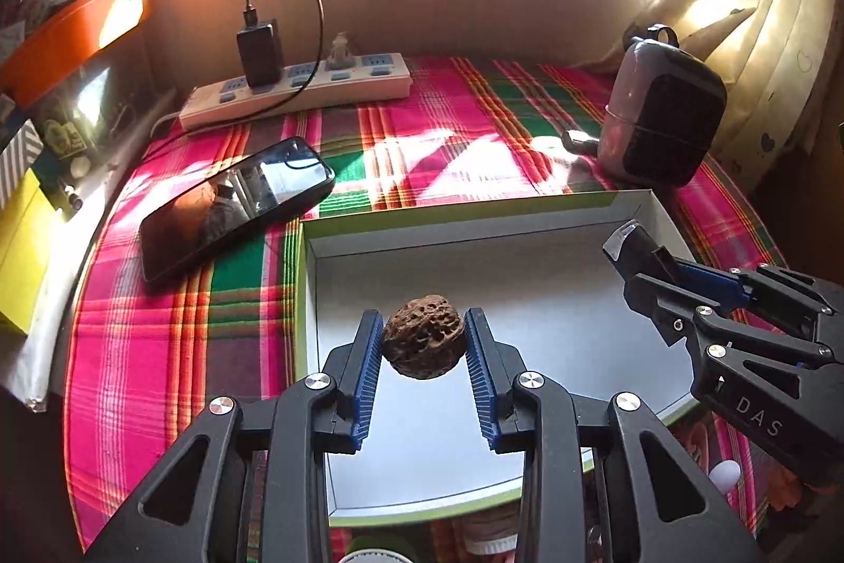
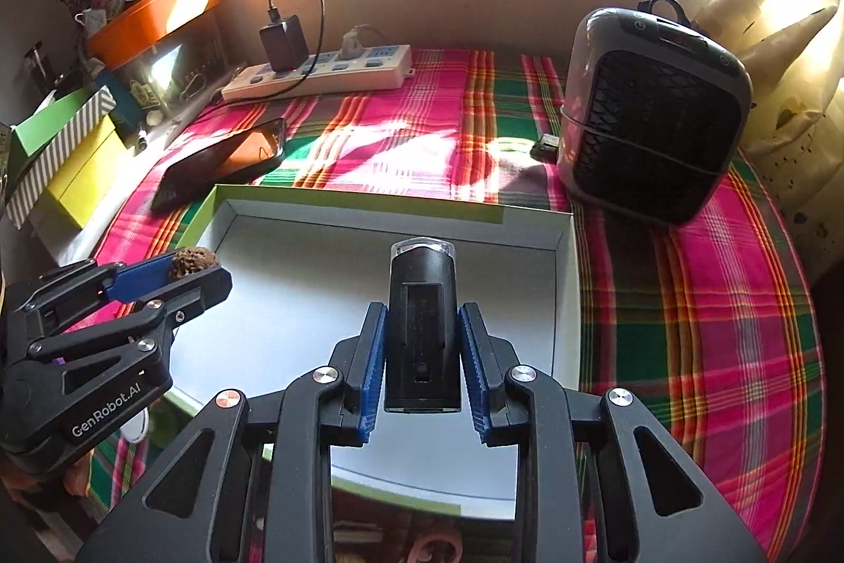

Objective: Organize objects
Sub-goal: 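Carry both into the tray and open both tools to release them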

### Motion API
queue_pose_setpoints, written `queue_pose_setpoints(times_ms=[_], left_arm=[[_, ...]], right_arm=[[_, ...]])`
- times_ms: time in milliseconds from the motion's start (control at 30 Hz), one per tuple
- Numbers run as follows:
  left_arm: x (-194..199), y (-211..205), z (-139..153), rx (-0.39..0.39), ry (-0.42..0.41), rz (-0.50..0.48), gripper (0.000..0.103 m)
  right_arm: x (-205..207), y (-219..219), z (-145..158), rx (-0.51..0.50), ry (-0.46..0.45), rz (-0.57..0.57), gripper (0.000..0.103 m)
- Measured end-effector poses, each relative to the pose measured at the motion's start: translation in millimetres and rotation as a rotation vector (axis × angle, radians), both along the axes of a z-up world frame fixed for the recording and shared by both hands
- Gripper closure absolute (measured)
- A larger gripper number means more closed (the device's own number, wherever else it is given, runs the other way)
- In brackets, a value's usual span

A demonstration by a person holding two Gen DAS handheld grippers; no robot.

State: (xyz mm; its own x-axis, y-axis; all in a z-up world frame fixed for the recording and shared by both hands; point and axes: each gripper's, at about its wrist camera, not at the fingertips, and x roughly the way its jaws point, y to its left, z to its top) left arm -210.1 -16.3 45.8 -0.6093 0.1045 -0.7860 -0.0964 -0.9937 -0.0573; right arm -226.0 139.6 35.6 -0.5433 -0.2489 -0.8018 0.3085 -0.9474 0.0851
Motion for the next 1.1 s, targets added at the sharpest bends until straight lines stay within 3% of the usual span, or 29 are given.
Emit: queue_pose_setpoints(times_ms=[400, 1100], left_arm=[[-37, 5, -23, -0.009, -0.068, -0.008, 0.073], [-45, 3, -31, -0.014, -0.075, 0.008, 0.073]], right_arm=[[-23, -1, -15, 0.015, -0.031, -0.016, 0.075], [-29, -5, -25, 0.040, -0.048, -0.027, 0.074]])
